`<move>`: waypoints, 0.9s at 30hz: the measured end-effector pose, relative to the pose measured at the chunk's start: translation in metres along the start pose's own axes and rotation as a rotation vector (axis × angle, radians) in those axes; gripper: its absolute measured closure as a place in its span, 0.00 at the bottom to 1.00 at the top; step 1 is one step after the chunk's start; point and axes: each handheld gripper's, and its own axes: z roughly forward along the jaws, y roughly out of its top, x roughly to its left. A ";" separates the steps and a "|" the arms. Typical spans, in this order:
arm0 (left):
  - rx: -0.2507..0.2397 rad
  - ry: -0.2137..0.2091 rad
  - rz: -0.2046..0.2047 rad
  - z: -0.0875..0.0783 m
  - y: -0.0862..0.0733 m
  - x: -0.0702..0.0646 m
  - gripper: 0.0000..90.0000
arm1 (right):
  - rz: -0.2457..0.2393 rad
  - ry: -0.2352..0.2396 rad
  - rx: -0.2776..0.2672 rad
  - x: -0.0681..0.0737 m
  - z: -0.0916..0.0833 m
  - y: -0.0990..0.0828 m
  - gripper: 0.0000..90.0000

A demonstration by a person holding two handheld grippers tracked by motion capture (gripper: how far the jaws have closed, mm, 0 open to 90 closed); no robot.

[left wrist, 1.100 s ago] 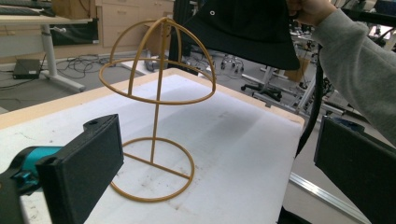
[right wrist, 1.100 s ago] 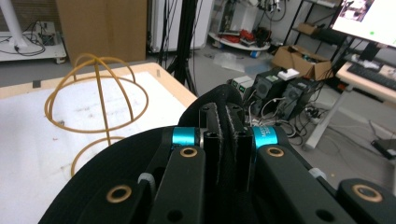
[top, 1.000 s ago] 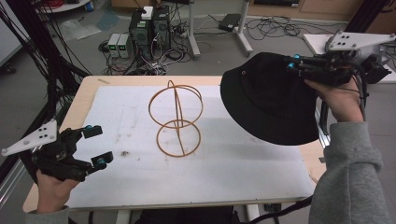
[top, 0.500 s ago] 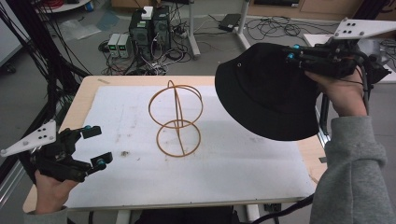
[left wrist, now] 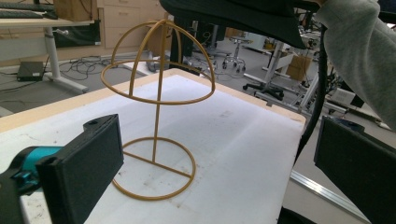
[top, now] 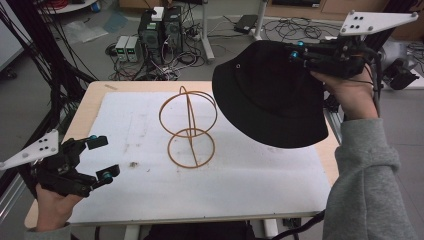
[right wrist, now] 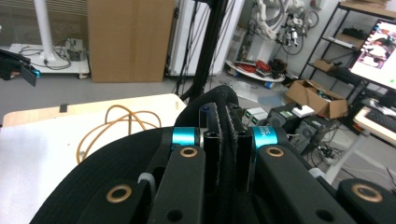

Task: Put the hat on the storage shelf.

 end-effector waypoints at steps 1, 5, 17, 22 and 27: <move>0.002 0.001 0.000 0.000 0.000 0.000 0.02 | -0.003 0.005 -0.003 0.001 0.002 0.001 0.97; 0.006 0.002 0.001 -0.002 -0.001 -0.002 0.02 | -0.009 0.026 -0.016 0.006 0.012 0.007 0.97; -0.002 0.023 0.001 -0.015 -0.002 -0.011 0.02 | -0.055 0.115 -0.022 0.030 0.061 0.033 0.97; 0.006 0.036 0.001 -0.019 -0.004 -0.014 0.02 | -0.069 0.150 -0.016 0.040 0.084 0.039 0.97; 0.002 0.048 0.001 -0.025 -0.005 -0.017 0.02 | -0.078 0.182 -0.012 0.048 0.102 0.044 0.97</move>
